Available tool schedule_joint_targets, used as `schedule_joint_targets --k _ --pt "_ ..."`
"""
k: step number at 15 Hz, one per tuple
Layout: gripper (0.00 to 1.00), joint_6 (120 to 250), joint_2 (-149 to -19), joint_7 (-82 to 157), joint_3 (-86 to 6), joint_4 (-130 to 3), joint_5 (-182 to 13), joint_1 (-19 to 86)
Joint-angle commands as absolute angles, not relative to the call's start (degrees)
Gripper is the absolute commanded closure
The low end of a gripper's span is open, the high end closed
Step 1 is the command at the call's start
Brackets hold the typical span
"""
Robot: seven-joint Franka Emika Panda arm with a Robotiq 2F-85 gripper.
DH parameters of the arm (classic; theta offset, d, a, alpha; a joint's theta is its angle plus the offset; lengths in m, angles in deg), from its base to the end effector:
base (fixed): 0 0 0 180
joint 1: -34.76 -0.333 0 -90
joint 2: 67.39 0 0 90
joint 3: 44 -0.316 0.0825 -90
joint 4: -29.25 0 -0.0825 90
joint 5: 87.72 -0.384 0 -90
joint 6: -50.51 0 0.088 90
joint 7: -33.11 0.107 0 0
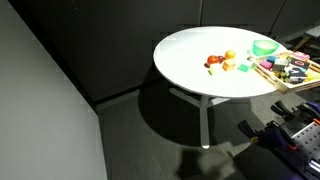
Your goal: Put the green block onto the tray
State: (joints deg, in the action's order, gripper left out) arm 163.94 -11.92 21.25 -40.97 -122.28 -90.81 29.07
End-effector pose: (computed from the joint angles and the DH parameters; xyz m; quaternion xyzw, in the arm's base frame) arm 0.2928 0.0145 0.5456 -0.9794 -0.1259 -0.1534 0.0371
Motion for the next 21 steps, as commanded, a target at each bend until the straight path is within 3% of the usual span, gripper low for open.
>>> schedule_joint_targets --k 1,21 --pt "0.0 165.3 -17.7 23.5 -40.4 -117.5 -91.4 30.2" --pt "0.0 169.6 -42.1 25.0 -37.6 -102.7 -91.8 35.5"
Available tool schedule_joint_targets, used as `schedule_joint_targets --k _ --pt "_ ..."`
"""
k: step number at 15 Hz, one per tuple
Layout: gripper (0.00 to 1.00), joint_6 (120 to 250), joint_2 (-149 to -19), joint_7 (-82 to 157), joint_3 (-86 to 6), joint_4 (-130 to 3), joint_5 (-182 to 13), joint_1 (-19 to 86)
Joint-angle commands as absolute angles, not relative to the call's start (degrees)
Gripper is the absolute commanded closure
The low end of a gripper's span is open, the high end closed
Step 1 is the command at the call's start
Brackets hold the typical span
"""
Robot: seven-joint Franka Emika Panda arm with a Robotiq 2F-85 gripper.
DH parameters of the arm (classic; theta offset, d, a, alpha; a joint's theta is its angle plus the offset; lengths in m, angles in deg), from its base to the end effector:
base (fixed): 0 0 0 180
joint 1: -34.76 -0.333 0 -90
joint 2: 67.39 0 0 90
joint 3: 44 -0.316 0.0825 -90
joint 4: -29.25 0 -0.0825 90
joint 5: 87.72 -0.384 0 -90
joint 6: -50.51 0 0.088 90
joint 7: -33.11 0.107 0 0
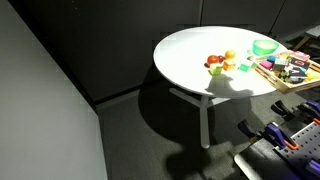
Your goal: Put the green block onto the tray
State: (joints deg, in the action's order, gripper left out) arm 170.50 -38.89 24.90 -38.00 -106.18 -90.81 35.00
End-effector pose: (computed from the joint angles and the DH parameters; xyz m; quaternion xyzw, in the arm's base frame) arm 0.4208 -0.0480 0.5318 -0.9924 -0.0098 -0.1173 0.0357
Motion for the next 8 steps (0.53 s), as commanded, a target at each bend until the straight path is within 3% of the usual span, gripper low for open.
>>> schedule_joint_targets --k 1,8 --pt "0.0 169.5 -43.0 25.0 -37.5 -102.0 -91.8 35.6" --pt "0.0 169.6 -49.4 23.8 -35.5 -97.7 -93.7 36.3"
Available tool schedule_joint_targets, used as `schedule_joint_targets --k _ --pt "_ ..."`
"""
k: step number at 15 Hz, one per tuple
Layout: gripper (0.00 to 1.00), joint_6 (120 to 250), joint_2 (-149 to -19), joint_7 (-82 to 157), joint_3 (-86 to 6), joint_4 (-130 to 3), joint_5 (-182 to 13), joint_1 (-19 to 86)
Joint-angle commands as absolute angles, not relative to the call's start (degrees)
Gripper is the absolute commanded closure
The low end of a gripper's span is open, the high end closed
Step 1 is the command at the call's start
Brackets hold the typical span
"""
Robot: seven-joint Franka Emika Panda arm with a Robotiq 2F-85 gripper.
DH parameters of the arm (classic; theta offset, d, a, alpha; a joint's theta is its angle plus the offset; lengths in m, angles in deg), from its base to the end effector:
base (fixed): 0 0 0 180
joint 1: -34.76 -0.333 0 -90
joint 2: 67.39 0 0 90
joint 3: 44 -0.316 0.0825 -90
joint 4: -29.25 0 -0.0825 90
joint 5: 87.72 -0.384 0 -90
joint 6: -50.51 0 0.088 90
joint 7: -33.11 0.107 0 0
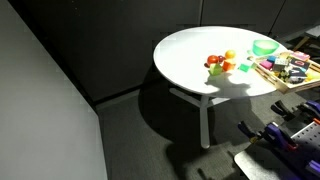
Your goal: Put the green block onto the tray
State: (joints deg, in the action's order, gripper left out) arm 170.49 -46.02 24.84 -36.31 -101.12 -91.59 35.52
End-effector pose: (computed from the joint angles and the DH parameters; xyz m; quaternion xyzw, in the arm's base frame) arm 0.4538 -0.0691 0.5207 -0.9940 0.0134 -0.1005 0.0412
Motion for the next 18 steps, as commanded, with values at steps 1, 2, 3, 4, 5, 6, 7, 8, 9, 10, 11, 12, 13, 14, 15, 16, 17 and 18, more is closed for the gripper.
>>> schedule_joint_targets --k 1,2,3,4,5,6,7,8,9,10,11,12,13,14,15,16,17,18 --pt "0.0 169.7 -50.3 23.8 -35.2 -97.2 -93.9 36.5" --pt "0.0 169.6 -51.1 23.8 -35.1 -96.7 -94.0 36.8" --pt "0.0 169.4 -51.9 23.9 -34.9 -96.1 -94.0 37.1" --pt "0.0 169.3 -52.7 24.0 -34.9 -95.7 -93.8 37.5" --pt "0.0 169.2 -53.4 24.2 -34.9 -95.3 -93.5 37.9" --pt "0.0 169.0 -54.1 24.3 -34.9 -94.9 -93.3 38.2" --pt "0.0 169.1 -54.7 24.4 -34.9 -94.7 -93.0 38.6" --pt "0.0 169.1 -55.2 24.4 -35.0 -94.4 -92.8 38.9" --pt "0.0 169.5 -55.6 24.6 -35.1 -94.3 -92.7 39.1" --pt "0.0 169.5 -55.8 24.6 -35.1 -94.2 -92.7 39.3" --pt "0.0 170.3 -54.7 24.7 -35.4 -96.2 -92.8 39.2" --pt "0.0 170.3 -55.0 24.7 -35.4 -96.0 -92.8 39.3" --pt "0.0 170.3 -55.2 24.7 -35.4 -95.9 -92.8 39.3" --pt "0.0 170.3 -55.3 24.7 -35.4 -95.8 -92.8 39.3" --pt "0.0 170.3 -55.3 24.7 -35.4 -95.7 -92.8 39.3" --pt "0.0 170.3 -55.3 24.7 -35.4 -95.7 -92.8 39.3" --pt "0.0 170.3 -55.3 24.7 -35.4 -95.6 -92.8 39.3" --pt "0.0 170.3 -55.3 24.7 -35.4 -95.6 -92.8 39.3"
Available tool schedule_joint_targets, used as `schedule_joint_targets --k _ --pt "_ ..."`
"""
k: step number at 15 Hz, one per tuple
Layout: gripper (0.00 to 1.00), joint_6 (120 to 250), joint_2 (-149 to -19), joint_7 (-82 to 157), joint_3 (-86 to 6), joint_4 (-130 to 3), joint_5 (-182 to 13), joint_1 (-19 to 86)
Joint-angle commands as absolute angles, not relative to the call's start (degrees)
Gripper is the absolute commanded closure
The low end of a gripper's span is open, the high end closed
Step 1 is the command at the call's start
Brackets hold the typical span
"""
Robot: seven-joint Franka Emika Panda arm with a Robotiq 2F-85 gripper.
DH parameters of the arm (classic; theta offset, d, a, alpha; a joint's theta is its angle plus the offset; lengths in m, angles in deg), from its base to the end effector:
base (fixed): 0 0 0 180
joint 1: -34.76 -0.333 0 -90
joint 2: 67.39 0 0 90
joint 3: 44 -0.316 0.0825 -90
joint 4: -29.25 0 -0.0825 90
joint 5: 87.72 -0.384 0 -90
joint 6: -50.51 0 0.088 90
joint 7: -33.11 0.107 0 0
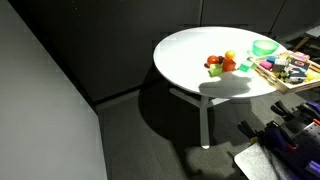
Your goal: Put the green block onto the tray
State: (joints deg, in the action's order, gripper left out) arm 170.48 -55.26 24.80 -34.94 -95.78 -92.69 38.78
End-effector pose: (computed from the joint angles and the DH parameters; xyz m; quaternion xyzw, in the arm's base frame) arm 0.4882 -0.1126 0.4894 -0.9949 0.0601 -0.0691 0.0433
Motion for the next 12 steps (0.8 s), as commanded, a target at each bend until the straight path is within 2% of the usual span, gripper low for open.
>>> schedule_joint_targets --k 1,12 --pt "0.0 170.3 -55.3 24.7 -35.4 -95.6 -92.8 39.3" --pt "0.0 166.9 -65.6 26.3 -35.0 -85.4 -92.9 40.6"
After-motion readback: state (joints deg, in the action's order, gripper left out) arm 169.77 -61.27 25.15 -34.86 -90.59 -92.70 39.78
